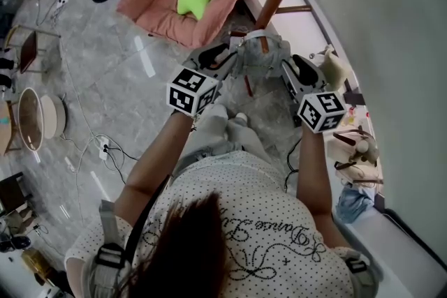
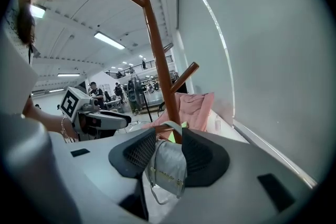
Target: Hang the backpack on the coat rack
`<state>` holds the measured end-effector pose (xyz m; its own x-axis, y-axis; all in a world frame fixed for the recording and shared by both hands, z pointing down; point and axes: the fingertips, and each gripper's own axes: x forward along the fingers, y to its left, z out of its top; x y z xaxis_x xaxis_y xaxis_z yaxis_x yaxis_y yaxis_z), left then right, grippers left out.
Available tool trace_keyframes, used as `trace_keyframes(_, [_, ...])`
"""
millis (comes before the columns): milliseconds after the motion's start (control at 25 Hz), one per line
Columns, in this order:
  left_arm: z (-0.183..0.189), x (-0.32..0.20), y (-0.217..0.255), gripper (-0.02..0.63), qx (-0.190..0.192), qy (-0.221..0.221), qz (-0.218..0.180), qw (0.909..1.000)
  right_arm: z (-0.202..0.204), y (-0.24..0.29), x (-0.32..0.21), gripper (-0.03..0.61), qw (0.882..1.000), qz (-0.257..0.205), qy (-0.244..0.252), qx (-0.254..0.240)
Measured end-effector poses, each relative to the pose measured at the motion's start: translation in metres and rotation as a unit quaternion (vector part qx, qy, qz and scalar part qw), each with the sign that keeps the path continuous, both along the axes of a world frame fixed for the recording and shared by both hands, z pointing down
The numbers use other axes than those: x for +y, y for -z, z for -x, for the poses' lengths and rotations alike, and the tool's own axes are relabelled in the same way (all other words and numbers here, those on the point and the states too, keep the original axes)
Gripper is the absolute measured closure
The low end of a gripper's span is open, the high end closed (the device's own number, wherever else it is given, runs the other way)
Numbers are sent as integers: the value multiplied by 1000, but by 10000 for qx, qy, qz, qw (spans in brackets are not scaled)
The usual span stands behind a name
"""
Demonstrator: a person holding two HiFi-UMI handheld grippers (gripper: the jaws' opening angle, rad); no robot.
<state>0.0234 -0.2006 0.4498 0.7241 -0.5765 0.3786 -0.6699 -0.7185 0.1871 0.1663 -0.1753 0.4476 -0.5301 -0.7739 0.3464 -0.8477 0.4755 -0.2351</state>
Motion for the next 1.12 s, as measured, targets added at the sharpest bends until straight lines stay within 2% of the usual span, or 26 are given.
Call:
trace_keyframes(280, [-5, 3, 41, 560, 173, -209, -407, 9988, 12, 48, 2, 482, 9971, -661, 114, 360])
trace_keyframes(480, [-7, 0, 75, 594, 244, -183, -847, 9959, 15, 85, 2, 517, 9930, -1165, 64, 208])
trace_keyframes(680, [-4, -6, 104, 609, 499, -33, -1151, 9921, 15, 117, 4, 549, 9882, -1525, -40, -126])
trace_keyframes(800, [0, -8, 119, 609, 613, 51, -1313, 9894, 10, 135, 6, 566, 9846, -1730, -213, -136])
trace_keyframes(1040, [5, -10, 142, 609, 708, 127, -1590, 9847, -11, 162, 7, 568, 9735, -2107, -863, -200])
trace_keyframes(1120, [5, -9, 149, 609, 850, 110, -1672, 9822, -14, 168, 8, 568, 9711, -2187, -949, -128])
